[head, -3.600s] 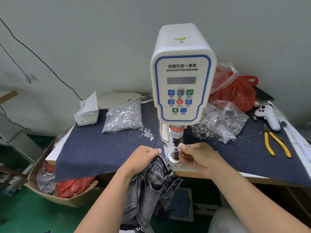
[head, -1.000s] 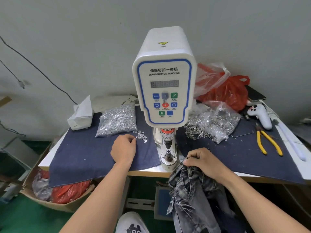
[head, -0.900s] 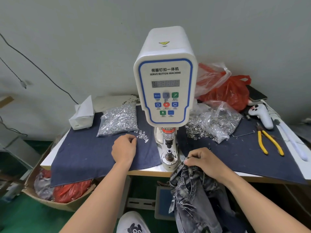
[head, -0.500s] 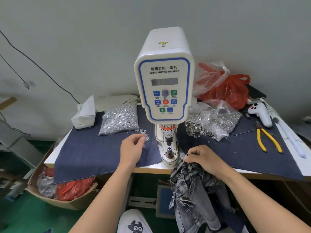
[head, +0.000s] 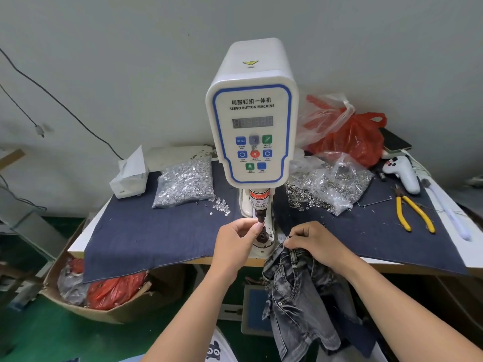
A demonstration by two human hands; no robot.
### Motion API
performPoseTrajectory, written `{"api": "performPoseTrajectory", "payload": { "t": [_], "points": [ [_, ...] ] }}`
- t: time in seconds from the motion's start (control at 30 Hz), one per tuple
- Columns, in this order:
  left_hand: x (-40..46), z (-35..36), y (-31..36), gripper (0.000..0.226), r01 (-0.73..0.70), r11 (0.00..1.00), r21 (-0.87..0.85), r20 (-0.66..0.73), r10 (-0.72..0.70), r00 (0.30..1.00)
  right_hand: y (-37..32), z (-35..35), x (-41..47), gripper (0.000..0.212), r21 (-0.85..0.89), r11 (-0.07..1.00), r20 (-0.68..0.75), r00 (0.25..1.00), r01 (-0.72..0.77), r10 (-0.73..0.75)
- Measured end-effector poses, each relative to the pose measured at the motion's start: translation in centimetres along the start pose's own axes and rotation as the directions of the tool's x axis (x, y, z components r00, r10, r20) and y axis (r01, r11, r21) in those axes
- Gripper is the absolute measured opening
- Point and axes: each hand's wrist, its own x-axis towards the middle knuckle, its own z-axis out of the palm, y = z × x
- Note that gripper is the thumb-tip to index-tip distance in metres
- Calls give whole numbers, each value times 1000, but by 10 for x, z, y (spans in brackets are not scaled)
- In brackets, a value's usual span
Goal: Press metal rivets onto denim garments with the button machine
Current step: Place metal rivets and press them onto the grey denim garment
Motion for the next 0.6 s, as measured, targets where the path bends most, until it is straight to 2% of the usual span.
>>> {"api": "performPoseTrajectory", "payload": {
  "t": [0.43, 0.6],
  "points": [
    [0, -5, 15, 14, -133, 930, 343, -24, 150, 988, -5, 0, -1, 45, 0, 1000, -8, 1000, -10, 10],
    [-1, -4, 18, 17, -143, 924, 354, -12, 157, 987, -6, 1, -3, 43, 1, 1000, -10, 1000, -9, 9]
  ]
}}
